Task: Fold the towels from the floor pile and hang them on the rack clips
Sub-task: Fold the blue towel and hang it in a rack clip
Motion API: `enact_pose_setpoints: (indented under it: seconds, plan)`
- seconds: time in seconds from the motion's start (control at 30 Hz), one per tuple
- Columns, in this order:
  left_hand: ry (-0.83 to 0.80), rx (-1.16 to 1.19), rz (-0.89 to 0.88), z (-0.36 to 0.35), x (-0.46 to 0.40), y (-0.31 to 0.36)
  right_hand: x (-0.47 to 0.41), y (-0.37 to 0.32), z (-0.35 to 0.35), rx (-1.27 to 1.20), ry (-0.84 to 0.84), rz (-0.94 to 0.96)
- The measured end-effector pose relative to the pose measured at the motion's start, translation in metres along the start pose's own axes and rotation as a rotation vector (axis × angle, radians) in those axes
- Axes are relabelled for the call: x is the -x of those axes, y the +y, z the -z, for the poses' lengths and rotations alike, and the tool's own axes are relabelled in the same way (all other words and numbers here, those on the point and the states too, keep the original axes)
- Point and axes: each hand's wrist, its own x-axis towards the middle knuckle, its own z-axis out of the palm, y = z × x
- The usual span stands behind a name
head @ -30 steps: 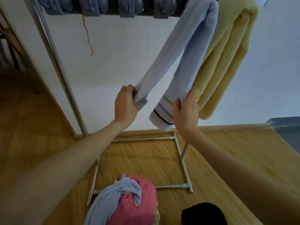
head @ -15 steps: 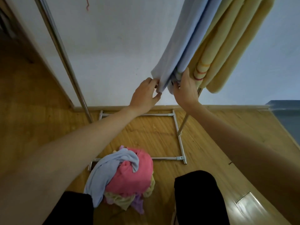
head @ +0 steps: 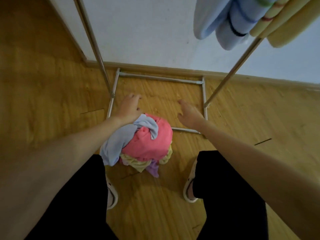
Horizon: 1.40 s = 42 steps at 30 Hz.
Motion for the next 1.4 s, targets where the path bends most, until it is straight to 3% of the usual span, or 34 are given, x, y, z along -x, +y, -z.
enact_pose_setpoints:
  seconds: [0.2,0.33,0.53,0.67,0.9,1.07,1.2,1.3,1.4]
  plan:
    - [-0.109,-0.038,0.223,-0.045,0.022,-0.09,-0.019,-0.003,-0.099,0.051,-0.246,0.102]
    - [-0.164,-0.012,0.283,-0.082,0.027,-0.12,-0.036,0.0,-0.154,0.054,-0.333,0.041]
    - [-0.198,0.006,0.146,-0.13,0.013,-0.127,-0.062,0.009,-0.203,0.001,-0.173,-0.206]
    - [-0.204,0.058,0.056,-0.155,0.001,-0.126,-0.083,0.025,-0.223,-0.26,-0.142,-0.358]
    - [-0.124,0.112,0.001,-0.155,-0.02,-0.101,-0.095,0.024,-0.186,-0.424,0.116,-0.107]
    - [-0.209,0.14,-0.003,-0.142,-0.027,-0.087,-0.086,0.013,-0.127,-0.431,0.109,0.091]
    - [-0.362,0.042,0.057,-0.14,-0.025,-0.075,-0.075,0.006,-0.107,-0.511,0.071,0.033]
    - [-0.39,0.007,0.108,-0.145,-0.027,-0.085,-0.069,0.018,-0.118,-0.394,0.001,-0.087]
    - [-0.378,-0.065,0.047,-0.151,-0.031,-0.094,-0.064,0.037,-0.14,-0.295,-0.13,-0.195]
